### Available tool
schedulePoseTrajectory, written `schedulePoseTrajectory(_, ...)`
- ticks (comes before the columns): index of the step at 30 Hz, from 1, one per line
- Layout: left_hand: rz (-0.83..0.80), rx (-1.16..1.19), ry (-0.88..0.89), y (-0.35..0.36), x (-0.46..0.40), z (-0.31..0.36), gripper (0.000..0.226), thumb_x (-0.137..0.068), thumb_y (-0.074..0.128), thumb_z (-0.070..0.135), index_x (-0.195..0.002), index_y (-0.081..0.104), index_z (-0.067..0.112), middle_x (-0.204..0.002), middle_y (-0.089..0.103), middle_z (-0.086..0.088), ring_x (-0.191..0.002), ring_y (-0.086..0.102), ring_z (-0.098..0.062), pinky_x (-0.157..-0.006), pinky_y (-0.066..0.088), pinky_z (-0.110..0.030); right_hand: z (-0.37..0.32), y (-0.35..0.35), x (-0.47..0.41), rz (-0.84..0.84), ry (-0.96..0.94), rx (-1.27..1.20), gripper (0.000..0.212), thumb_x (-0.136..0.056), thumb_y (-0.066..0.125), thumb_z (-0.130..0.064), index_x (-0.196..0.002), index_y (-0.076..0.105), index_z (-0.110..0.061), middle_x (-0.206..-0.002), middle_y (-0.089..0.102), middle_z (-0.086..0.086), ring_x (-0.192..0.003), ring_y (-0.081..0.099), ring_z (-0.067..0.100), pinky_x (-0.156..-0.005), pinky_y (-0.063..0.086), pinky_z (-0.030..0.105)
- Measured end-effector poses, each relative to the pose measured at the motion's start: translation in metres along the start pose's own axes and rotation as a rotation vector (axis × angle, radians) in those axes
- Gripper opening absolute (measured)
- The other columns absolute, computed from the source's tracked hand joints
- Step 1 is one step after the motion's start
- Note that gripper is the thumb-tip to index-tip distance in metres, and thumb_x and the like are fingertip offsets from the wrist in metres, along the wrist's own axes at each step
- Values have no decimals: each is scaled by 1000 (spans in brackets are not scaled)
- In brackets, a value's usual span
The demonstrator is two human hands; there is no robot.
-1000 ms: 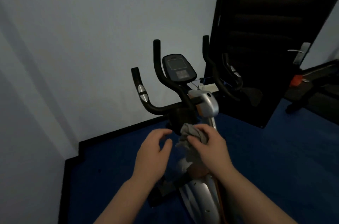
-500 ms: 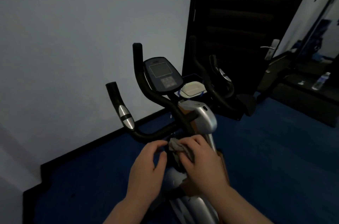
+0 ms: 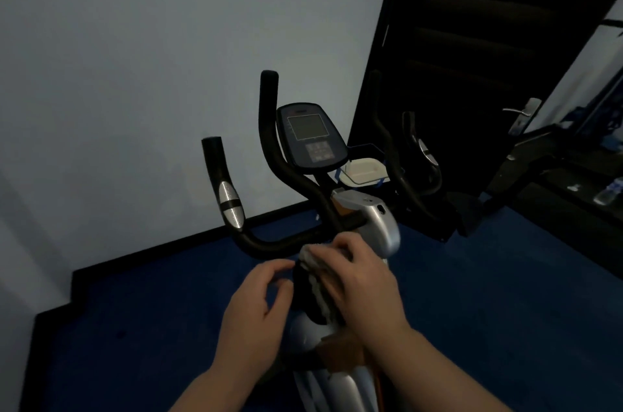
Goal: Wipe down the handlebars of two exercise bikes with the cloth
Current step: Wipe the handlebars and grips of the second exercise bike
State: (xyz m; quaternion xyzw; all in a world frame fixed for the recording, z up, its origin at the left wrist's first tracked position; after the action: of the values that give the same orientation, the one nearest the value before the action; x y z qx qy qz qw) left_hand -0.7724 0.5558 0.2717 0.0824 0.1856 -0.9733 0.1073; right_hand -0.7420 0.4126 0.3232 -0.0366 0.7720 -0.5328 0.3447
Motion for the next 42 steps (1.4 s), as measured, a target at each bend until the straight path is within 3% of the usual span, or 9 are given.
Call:
schedulePoseTrajectory(6,22,6,5,3,2,6,25,-93,54,21,-111,61,38,-105,60,23,-102,55,7,-85,47,-19,11,0,17,-24,-169,88,48,-66,81,-13,-110,64,-22,-96,56,2,-80,55,17,-59,48,32)
schedulePoseTrajectory(9,26,9,11,4,3,6,26,-94,54,21,-112,61,38,-106,60,24,-102,56,7,-85,47,-19,18,-7,-1,56,-110,-5,39,-73,77,-16,-109,64,-21,-99,54,3,-84,54,18,-66,50,32)
schedulePoseTrajectory(13,25,-5,10,5,3,8,26,-94,53,22,-112,60,39,-106,60,23,-101,56,7,-83,47,-20,25,-2,-8,12,-58,-85,27,-79,68,-34,-103,64,-22,-102,48,0,-91,50,14,-71,52,33)
schedulePoseTrajectory(17,29,-28,14,6,4,9,25,-95,52,23,-113,59,39,-106,60,23,-100,56,6,-84,49,-23,26,-10,6,40,-65,-118,32,-82,61,-51,-95,65,-23,-101,47,-3,-92,50,12,-66,51,28)
schedulePoseTrajectory(22,42,-33,4,8,6,10,25,-95,50,23,-113,58,39,-105,61,22,-100,56,6,-84,50,-24,18,-6,-5,91,-25,-32,18,-80,69,-35,-92,64,-22,-99,51,-3,-89,50,12,-59,50,27)
schedulePoseTrajectory(26,36,-36,-3,7,6,8,25,-95,50,23,-112,58,40,-105,60,23,-100,56,6,-85,51,-26,39,-11,24,60,59,-129,26,-77,75,-25,-99,60,-28,-100,46,-8,-84,54,11,-57,53,29)
schedulePoseTrajectory(32,74,-14,-4,11,8,7,25,-96,49,22,-113,58,37,-103,62,19,-98,58,3,-83,52,-27,37,-8,-1,99,147,-252,18,-80,72,-29,-96,64,-27,-100,47,-12,-89,52,5,-71,53,26)
schedulePoseTrajectory(38,76,-15,-22,10,9,3,26,-96,48,25,-114,58,40,-107,61,22,-101,56,6,-87,51,-27,50,-10,41,130,334,-414,21,-80,74,-22,-89,61,-36,-97,49,-20,-92,55,-2,-71,44,9)
schedulePoseTrajectory(42,66,-22,-25,14,10,-1,28,-97,46,26,-116,55,44,-109,62,20,-103,58,0,-87,51,-31,52,-11,11,143,381,-440,12,-82,70,-33,-87,60,-37,-98,52,-18,-91,52,-6,-68,42,11)
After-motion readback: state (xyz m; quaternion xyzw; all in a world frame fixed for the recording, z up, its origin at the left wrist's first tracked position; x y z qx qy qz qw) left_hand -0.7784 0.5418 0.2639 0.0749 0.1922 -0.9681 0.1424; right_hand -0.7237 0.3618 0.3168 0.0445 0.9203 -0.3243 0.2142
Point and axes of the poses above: each hand's wrist, its own x-axis away from the middle knuckle, its own y-axis out of the palm, z = x × y, the point moved 8 cm from there along -x, towards the middle knuckle
